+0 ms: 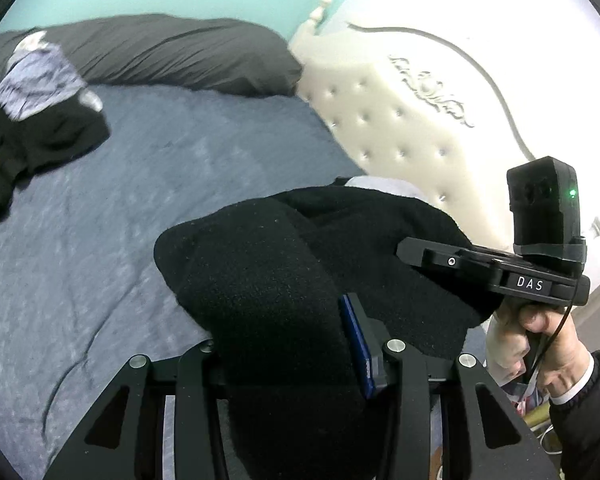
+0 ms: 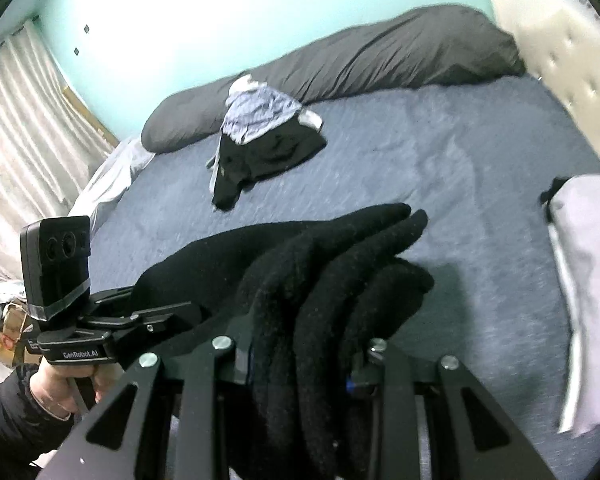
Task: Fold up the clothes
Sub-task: 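Lift the folded sweatshirt with both tools and carry it toward the headboard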
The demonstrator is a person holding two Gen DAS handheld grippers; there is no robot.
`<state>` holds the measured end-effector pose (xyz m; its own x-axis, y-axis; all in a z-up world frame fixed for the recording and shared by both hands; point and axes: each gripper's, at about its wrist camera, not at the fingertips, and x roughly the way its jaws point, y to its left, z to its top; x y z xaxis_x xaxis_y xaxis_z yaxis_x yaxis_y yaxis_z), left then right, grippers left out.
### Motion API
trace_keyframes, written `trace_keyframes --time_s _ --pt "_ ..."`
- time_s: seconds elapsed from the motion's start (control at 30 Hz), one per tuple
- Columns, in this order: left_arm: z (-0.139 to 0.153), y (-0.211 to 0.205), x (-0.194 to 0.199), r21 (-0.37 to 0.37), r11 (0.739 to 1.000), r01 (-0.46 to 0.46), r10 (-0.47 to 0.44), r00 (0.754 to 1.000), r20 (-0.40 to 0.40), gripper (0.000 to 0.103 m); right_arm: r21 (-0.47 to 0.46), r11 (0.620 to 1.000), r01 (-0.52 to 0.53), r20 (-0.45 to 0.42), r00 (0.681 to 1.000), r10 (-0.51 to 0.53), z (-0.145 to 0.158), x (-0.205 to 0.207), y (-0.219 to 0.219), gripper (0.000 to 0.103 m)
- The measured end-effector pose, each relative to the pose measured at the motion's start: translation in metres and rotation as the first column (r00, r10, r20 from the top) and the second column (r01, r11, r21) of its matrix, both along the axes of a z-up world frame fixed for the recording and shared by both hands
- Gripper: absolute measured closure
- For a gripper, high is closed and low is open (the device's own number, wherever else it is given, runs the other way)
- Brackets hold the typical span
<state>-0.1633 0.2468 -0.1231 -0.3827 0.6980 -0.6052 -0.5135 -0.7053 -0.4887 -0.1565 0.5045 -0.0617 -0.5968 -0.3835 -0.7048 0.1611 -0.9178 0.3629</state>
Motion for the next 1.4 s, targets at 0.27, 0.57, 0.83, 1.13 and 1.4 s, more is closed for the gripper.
trace_keyframes --time_s 0.27,0.57,0.83,1.13,1.4 --pt "0.051 0.086 -0.012 0.02 0.999 0.03 -0.029 0.997 -0.07 0.058 0.045 0.998 0.051 -0.08 0.996 -0.047 0.057 0.013 0.076 0.074" --pt "0.089 0.194 -0.033 0.059 0.996 0.061 -0.052 0.989 -0.137 0.058 0.074 0.989 0.126 -0.165 0.98 -0.112 0.102 0.013 0.176 0.074" --pt "0.095 0.273 -0.055 0.074 0.994 0.085 -0.071 0.983 -0.172 0.058 0.103 0.979 0.177 -0.205 0.967 -0.153 0.121 0.004 0.252 0.074" --pt "0.086 0.344 -0.069 0.081 0.992 0.093 -0.076 0.978 -0.197 0.058 0.139 0.969 0.204 -0.237 0.957 -0.167 0.115 -0.002 0.317 0.074" --pt "0.042 0.392 -0.072 0.07 0.993 0.09 -0.078 0.984 -0.158 0.058 0.151 0.961 0.232 -0.19 0.961 -0.202 0.073 0.002 0.365 0.074"
